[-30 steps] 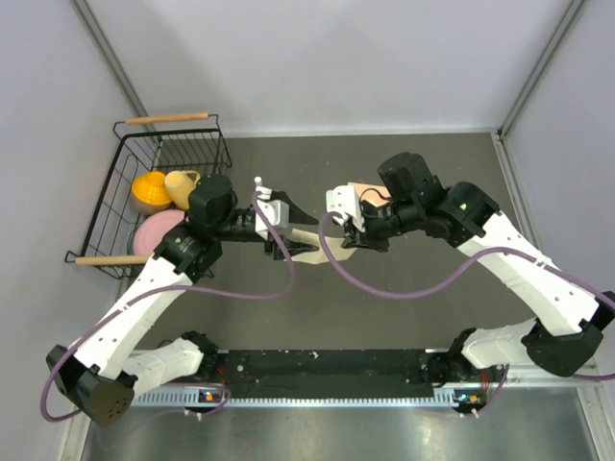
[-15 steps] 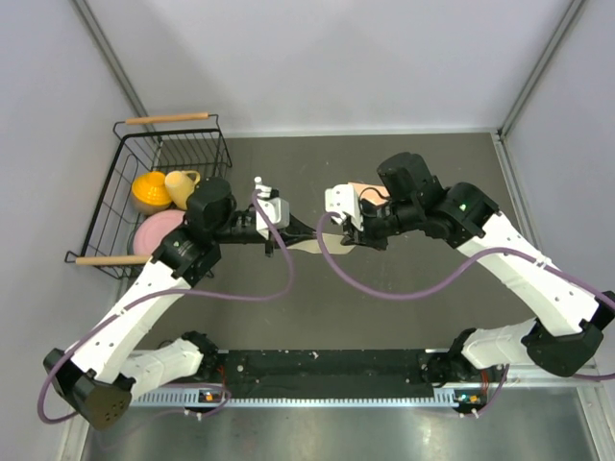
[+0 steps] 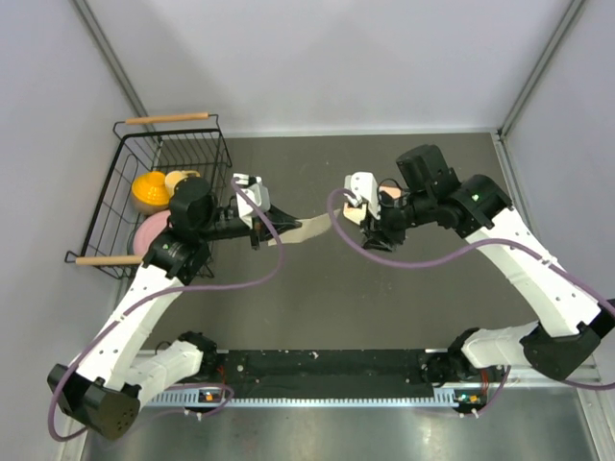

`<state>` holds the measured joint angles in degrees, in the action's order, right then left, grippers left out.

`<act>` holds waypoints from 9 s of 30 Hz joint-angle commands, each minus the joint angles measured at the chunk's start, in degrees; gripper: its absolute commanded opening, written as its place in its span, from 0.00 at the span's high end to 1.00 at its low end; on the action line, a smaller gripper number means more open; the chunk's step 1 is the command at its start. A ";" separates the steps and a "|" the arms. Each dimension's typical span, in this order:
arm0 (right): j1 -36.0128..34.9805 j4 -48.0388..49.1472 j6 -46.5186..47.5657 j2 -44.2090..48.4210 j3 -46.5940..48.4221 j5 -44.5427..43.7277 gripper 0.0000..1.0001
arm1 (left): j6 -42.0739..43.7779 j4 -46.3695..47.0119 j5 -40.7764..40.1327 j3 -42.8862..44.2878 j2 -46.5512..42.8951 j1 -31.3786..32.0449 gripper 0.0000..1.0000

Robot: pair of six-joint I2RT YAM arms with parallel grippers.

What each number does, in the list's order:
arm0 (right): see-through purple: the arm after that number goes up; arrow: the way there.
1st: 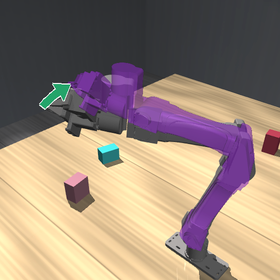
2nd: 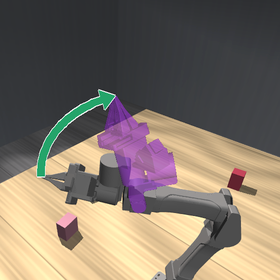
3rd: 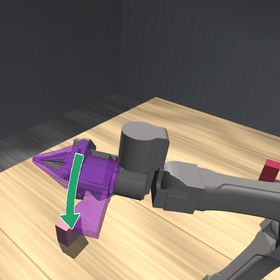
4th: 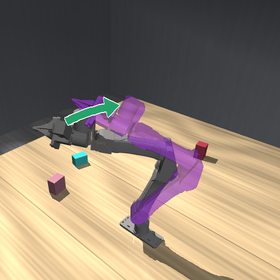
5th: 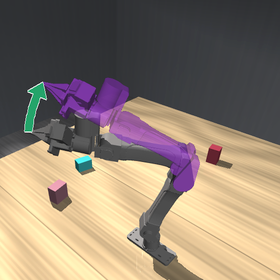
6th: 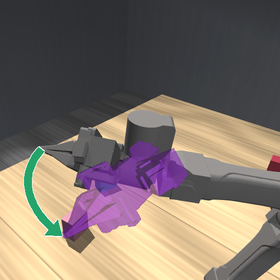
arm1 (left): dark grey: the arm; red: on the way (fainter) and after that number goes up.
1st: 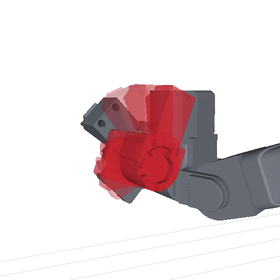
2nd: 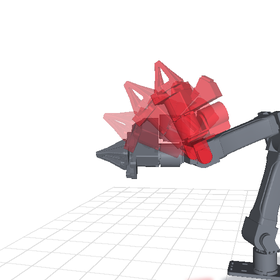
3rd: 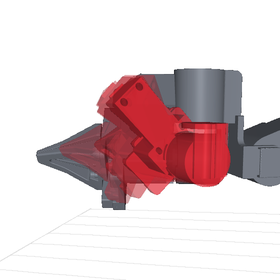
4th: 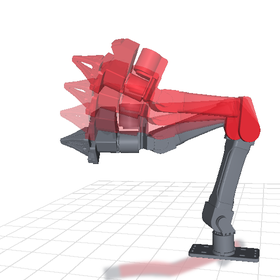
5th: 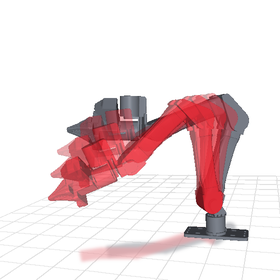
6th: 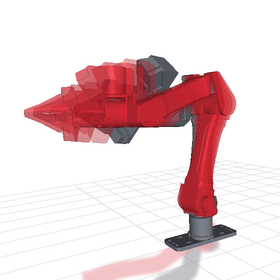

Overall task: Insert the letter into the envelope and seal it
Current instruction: Fold the letter.

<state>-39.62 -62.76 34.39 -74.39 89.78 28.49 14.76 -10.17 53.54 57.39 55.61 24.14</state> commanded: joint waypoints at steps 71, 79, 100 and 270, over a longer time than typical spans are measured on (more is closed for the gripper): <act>-6.53 2.65 -0.37 1.89 5.31 -5.56 0.22 | 4.19 -4.14 15.72 1.32 -0.95 -2.61 1.00; -14.77 2.65 2.70 -2.69 11.21 -6.61 0.24 | 3.62 -4.16 11.50 2.20 0.19 1.26 1.00; -16.37 3.61 4.10 -3.75 5.68 -10.12 1.00 | 7.28 -11.60 10.18 4.04 -1.12 0.91 0.96; -8.11 10.73 -6.80 1.62 3.12 4.64 0.95 | -0.79 5.60 -1.33 1.33 2.39 12.77 1.00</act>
<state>-48.18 -51.07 26.98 -73.91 93.12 32.18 13.45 -6.66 50.52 56.99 57.32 36.86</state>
